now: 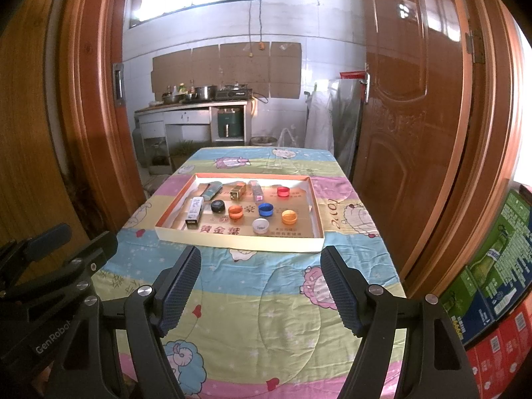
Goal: Organize rigid objects
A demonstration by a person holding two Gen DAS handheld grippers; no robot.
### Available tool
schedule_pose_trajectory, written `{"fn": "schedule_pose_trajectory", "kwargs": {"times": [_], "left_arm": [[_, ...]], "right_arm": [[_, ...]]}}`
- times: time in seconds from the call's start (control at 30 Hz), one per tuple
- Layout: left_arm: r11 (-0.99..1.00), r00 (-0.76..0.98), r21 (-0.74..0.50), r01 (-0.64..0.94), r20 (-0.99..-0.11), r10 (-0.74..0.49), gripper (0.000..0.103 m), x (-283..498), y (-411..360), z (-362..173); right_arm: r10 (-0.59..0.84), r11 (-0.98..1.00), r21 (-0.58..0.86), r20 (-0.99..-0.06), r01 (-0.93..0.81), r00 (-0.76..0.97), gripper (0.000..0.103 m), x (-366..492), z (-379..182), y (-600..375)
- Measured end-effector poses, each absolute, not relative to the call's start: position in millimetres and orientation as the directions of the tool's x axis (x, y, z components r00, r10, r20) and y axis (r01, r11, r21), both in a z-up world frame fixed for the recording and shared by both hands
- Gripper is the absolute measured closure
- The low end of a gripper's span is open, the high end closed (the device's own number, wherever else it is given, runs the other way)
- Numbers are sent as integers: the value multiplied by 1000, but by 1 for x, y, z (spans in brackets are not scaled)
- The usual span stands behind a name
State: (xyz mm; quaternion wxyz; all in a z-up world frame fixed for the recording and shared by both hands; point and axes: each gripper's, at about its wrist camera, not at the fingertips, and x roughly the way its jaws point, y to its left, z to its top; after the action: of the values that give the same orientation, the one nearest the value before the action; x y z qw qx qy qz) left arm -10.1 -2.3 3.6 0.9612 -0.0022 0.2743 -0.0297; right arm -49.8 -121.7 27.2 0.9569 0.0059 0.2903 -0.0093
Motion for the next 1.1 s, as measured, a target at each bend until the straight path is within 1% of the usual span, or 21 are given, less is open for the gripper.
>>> {"fn": "schedule_pose_trajectory", "kwargs": {"times": [1.1], "left_arm": [[999, 847, -9, 50, -530, -47, 38, -15, -3, -2]], "right_arm": [[-14, 1000, 4, -555, 20, 832, 27, -50, 27, -120]]}}
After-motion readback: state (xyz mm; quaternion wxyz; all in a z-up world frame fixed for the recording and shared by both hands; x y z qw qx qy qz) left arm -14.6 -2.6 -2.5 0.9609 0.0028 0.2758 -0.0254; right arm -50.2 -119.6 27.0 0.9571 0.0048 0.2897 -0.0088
